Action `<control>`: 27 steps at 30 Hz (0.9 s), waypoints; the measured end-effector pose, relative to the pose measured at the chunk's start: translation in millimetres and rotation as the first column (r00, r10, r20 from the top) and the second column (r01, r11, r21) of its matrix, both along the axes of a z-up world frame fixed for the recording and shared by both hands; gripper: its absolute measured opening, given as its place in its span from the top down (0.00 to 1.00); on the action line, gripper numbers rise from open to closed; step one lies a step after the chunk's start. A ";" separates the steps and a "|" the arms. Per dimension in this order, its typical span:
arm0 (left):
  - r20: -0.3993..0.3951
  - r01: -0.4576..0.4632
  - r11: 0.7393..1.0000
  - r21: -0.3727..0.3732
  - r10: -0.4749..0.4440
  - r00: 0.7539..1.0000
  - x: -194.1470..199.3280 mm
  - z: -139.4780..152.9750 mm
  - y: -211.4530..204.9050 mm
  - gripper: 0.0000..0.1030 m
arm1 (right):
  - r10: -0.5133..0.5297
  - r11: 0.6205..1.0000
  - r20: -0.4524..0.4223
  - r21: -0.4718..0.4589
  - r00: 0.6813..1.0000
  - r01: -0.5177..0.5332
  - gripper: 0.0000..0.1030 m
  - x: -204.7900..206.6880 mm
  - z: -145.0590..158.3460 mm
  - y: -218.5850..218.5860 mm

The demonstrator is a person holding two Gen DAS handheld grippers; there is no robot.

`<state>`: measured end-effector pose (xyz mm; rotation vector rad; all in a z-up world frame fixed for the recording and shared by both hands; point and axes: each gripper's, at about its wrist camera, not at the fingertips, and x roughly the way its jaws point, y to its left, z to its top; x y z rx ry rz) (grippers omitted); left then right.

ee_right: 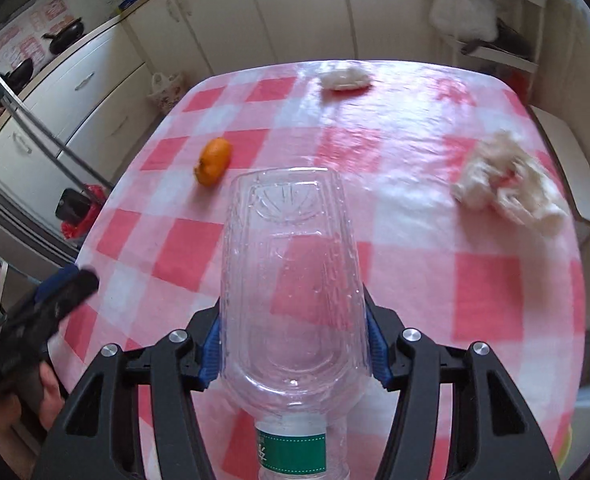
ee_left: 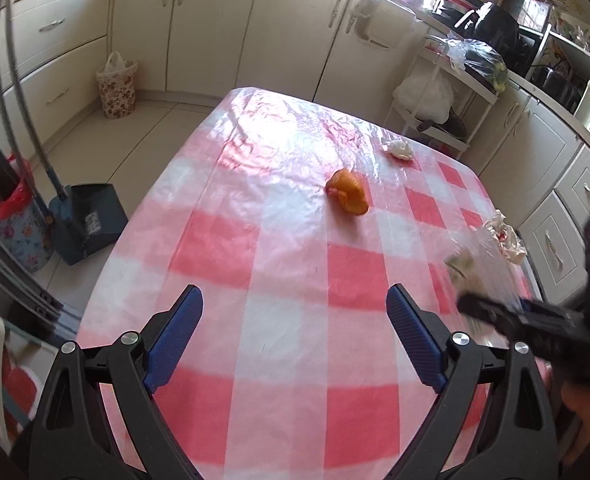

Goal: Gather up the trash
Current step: 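Grasp the clear plastic bottle with the right tool while the left tool grasps a small orange peel, then lift the bottle with the right tool while the left tool holds the peel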

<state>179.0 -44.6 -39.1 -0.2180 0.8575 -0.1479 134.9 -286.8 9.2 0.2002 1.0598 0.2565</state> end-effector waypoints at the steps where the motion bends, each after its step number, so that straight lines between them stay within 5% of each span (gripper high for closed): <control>1: 0.005 0.003 1.000 0.010 -0.003 1.000 7.1 1.1 -4.6 0.13 | -0.013 1.000 0.001 0.001 1.000 0.013 0.44 -0.1 0.6 -4.8; 9: 0.009 0.059 0.992 0.108 -0.060 0.998 71.4 1.0 -55.0 0.13 | -0.027 0.999 0.002 -0.024 1.000 0.027 0.40 -19.8 -6.6 -11.0; 17: -0.004 0.049 0.993 0.106 -0.049 0.999 107.9 -3.7 -74.2 0.14 | -0.009 0.998 0.013 -0.063 1.000 0.010 0.39 -14.5 -12.4 -9.1; 21: -0.007 0.075 0.990 0.117 -0.075 0.997 118.4 -5.1 -81.6 0.33 | -0.006 0.997 0.017 -0.072 1.000 0.007 0.39 -15.6 -11.7 -9.6; 25: -0.056 0.153 0.980 0.126 -0.147 0.988 122.8 -14.2 -91.9 0.78 | -0.006 0.997 0.018 -0.076 1.000 0.008 0.39 -17.9 -11.2 -11.4; 27: -0.049 0.171 0.978 0.122 -0.166 0.985 113.9 -14.4 -93.0 0.81 | -0.003 0.997 0.019 -0.072 1.000 0.005 0.42 -18.5 -10.4 -11.8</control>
